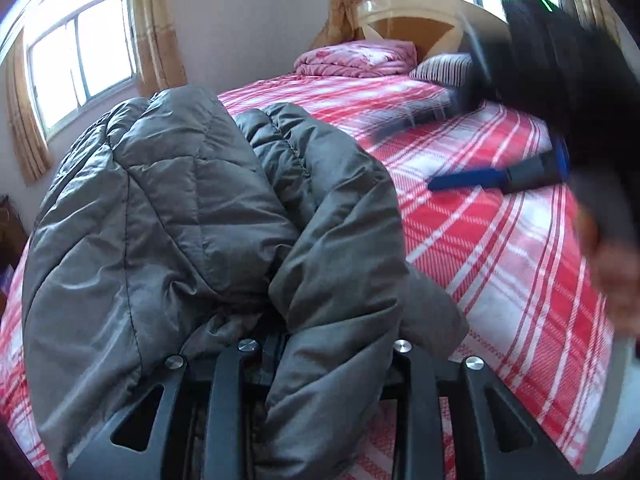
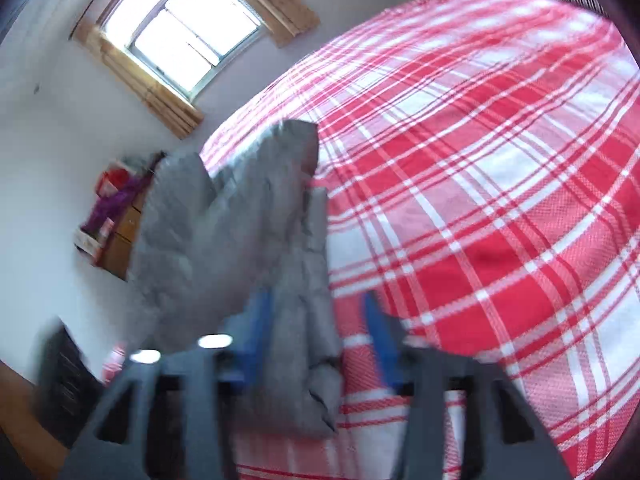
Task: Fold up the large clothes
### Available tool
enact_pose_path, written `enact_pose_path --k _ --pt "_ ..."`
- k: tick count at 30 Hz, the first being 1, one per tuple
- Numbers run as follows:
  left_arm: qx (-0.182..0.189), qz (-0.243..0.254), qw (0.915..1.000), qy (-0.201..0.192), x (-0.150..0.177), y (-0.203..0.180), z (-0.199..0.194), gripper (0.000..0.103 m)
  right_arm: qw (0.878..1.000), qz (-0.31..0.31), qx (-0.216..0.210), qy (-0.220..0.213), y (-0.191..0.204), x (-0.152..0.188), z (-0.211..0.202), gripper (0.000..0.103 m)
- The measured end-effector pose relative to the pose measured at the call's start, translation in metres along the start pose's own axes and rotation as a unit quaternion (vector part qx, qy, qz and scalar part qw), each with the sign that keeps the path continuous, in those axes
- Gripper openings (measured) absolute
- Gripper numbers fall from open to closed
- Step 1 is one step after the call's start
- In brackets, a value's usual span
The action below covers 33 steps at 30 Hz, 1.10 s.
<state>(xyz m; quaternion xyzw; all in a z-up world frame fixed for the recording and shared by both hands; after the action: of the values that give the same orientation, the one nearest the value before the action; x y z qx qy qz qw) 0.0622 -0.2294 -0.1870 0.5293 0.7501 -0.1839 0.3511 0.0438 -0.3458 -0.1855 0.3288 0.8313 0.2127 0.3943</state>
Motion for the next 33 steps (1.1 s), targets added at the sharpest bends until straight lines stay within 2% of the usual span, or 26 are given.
enact_pose_path --k 2,3,5,8,11,13,15,17,20,23,25,28,29,31,32,33 --pt "-0.007 0.013 0.9999 0.002 0.002 -0.004 0.003 0.03 0.999 0.007 -0.046 0.007 0.015 -0.013 0.003 0.085" --pt "-0.011 0.016 0.9998 0.002 0.004 -0.004 0.003 0.03 0.999 0.007 -0.052 0.012 0.028 -0.019 0.014 0.085" --pt "-0.013 0.018 0.9998 0.003 0.003 -0.009 0.006 0.03 0.998 -0.015 -0.048 0.024 0.042 -0.039 0.03 0.085" --pt "-0.008 0.015 0.9999 -0.003 0.005 -0.013 0.006 0.03 0.996 -0.057 -0.022 0.062 0.06 -0.048 0.057 0.085" --pt "-0.009 0.018 0.9998 -0.009 0.013 -0.005 -0.002 0.03 0.988 -0.101 -0.041 0.113 0.091 -0.041 0.085 0.085" --pt "-0.016 0.023 0.9995 -0.01 0.013 -0.004 -0.006 0.032 0.978 -0.151 -0.053 0.13 0.117 -0.032 0.1 0.075" --pt "-0.02 0.016 0.9996 -0.012 0.015 0.001 -0.018 0.033 0.971 -0.186 -0.065 0.135 0.129 -0.028 0.111 0.033" --pt "-0.012 0.009 0.9997 -0.018 0.02 0.008 -0.037 0.033 0.968 -0.164 -0.119 0.15 0.135 -0.024 0.112 0.021" --pt "-0.019 0.033 0.999 -0.023 0.035 0.017 -0.073 0.033 0.961 -0.119 -0.199 0.152 0.13 -0.027 0.109 0.018" --pt "0.006 0.05 0.9984 -0.025 0.049 0.018 -0.11 0.033 0.95 -0.033 -0.25 0.186 0.102 -0.018 0.127 0.016" --pt "0.033 0.048 0.998 -0.028 0.052 0.022 -0.131 0.035 0.941 0.017 -0.277 0.193 0.087 -0.015 0.135 0.015" --pt "0.078 0.007 0.9965 -0.031 0.055 0.04 -0.157 0.038 0.935 0.064 -0.298 0.184 0.069 -0.016 0.142 0.011" --pt "0.095 -0.024 0.9944 -0.038 0.051 0.057 -0.168 0.039 0.935 0.065 -0.298 0.183 0.065 -0.015 0.142 0.011" --pt "0.126 -0.094 0.9853 -0.067 0.039 0.091 -0.184 0.043 0.939 0.055 -0.288 0.179 0.061 -0.015 0.14 0.011" --pt "0.133 -0.153 0.9753 -0.089 0.03 0.118 -0.189 0.046 0.942 0.047 -0.281 0.179 0.062 -0.01 0.133 0.011" --pt "0.128 -0.185 0.9695 -0.098 0.025 0.136 -0.189 0.06 0.945 0.038 -0.271 0.177 0.061 -0.008 0.126 0.011"
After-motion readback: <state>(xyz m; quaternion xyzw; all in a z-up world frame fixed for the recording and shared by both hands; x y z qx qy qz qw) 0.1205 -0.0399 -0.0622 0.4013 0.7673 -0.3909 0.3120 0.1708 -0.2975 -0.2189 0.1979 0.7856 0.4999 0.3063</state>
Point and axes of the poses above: each gripper's, at about its wrist camera, not at the fingertips, and z roughly the way its jaws point, y to its left, x to its underside, the point moved 10 cm from there along z, roughly the way its jaws point, and after that the axes turned 1 degree about x, right-handed, at the moved point
